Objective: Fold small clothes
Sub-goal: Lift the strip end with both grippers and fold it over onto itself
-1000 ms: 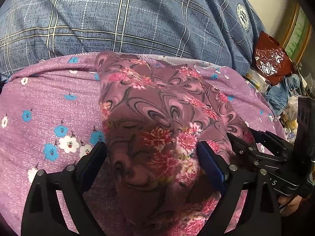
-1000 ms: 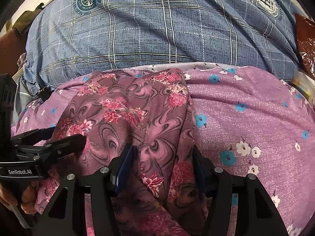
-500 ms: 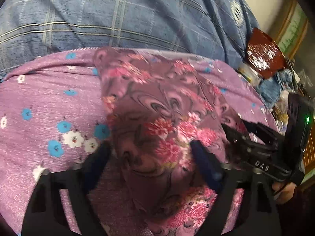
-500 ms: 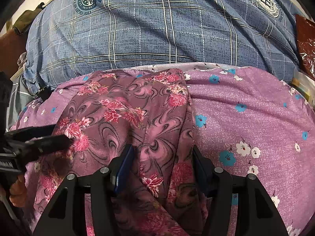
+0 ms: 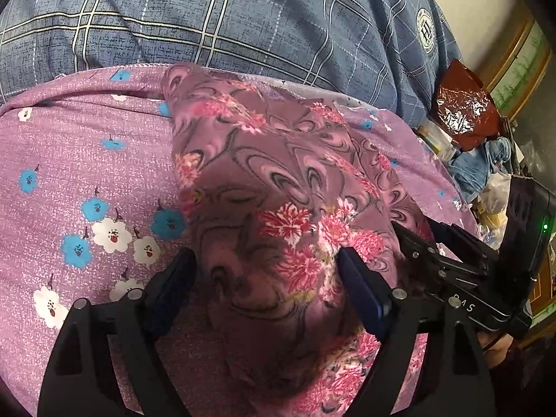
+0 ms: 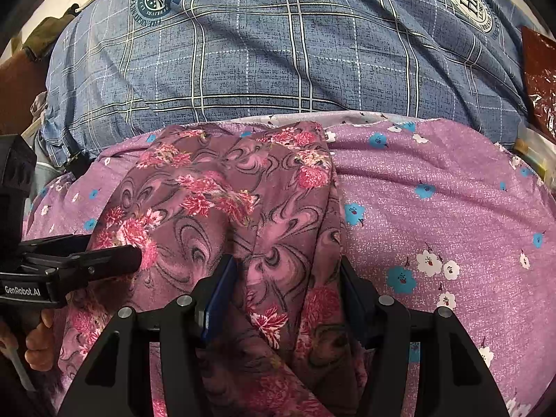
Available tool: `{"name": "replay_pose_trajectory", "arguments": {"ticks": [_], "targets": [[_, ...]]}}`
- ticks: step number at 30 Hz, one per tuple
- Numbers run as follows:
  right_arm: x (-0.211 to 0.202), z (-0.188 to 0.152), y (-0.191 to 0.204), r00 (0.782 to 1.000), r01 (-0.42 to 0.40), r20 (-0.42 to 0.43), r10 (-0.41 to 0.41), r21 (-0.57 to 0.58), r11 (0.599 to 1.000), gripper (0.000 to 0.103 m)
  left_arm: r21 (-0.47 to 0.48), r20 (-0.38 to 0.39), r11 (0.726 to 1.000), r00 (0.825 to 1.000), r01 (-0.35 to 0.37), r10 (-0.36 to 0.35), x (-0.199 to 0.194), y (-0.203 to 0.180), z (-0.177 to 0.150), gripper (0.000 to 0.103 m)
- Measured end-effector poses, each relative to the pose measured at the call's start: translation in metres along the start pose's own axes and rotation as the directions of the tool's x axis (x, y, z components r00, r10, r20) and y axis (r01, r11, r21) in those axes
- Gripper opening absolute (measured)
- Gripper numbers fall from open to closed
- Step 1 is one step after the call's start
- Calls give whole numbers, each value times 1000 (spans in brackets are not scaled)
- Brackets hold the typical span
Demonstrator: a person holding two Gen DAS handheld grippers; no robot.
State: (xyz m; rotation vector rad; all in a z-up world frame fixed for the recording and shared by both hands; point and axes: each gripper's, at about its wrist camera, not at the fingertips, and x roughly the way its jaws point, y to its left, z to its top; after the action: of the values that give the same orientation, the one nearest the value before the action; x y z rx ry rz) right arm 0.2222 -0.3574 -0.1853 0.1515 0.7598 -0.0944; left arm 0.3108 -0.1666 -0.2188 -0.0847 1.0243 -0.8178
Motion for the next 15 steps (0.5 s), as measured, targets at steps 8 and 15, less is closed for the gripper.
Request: {"name": "replay_pose_trajectory", "arguments": {"ticks": [8,15], "targets": [[2,2,-4,1000,-17,-9,17,23,1000,62,18,13,1000,1000,8,-9,-1,-6,0,73],[12,-1,-20,996,-75,-35,80,141,987,74,9,19,1000,1000,4,-5,4,-9,-1,83]]}}
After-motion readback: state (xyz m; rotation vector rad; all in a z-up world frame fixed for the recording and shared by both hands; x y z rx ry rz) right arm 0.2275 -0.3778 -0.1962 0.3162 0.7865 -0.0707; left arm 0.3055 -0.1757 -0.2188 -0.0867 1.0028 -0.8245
